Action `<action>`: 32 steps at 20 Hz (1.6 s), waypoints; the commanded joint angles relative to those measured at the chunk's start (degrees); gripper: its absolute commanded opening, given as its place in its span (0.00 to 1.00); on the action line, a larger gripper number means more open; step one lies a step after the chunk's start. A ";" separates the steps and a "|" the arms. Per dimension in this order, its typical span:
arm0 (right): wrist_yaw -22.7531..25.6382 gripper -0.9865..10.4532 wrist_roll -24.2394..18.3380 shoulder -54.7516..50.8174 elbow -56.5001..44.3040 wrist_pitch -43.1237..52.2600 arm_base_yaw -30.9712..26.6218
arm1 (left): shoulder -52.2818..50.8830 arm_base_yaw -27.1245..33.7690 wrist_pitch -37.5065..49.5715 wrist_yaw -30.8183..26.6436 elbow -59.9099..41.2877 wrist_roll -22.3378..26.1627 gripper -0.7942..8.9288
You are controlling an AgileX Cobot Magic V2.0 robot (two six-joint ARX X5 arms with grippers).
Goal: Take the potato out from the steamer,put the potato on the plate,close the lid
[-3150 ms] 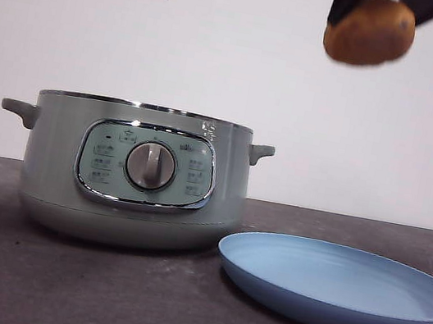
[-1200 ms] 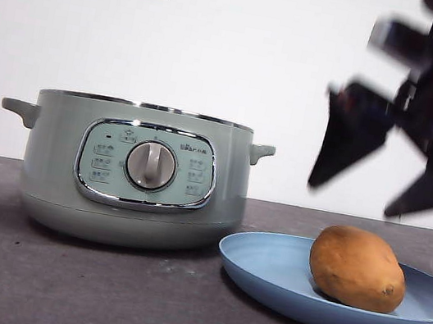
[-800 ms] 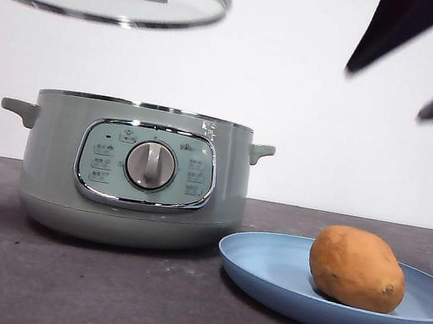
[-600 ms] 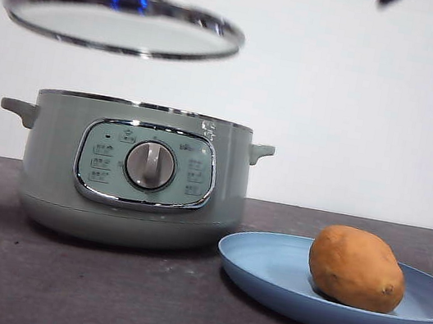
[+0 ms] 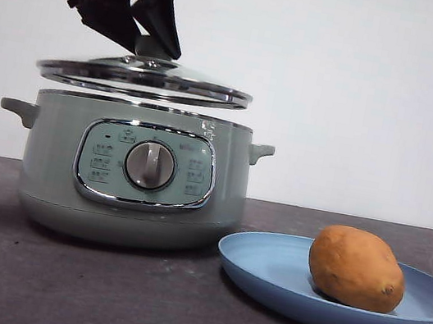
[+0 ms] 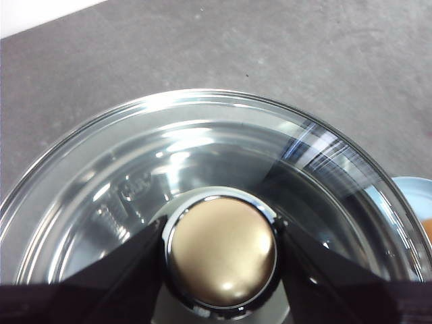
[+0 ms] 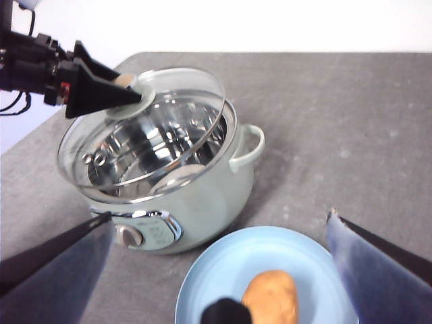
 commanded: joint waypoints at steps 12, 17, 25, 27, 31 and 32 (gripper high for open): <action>2.91 0.58 -0.11 0.07 0.02 -0.61 0.07 | 2.89 -2.12 1.79 -2.14 0.13 0.72 0.07; 2.89 0.58 -0.11 0.07 0.02 -1.51 0.07 | 5.77 -2.36 -0.11 -2.32 0.09 0.68 0.07; 2.54 0.58 -0.11 0.07 0.02 -3.72 0.09 | 5.88 -2.75 -2.78 -2.27 0.20 0.09 0.61; 2.56 0.58 -0.11 0.07 0.02 -4.46 0.09 | 5.07 -2.78 -3.43 -2.27 0.20 0.04 0.60; 2.51 0.58 -0.11 0.07 0.02 -5.14 0.09 | 0.83 -2.78 -4.46 -2.27 0.22 -0.42 0.60; 2.49 0.58 -0.11 0.07 0.02 -5.31 0.09 | -0.96 -2.75 -5.46 -2.29 0.22 -0.90 0.60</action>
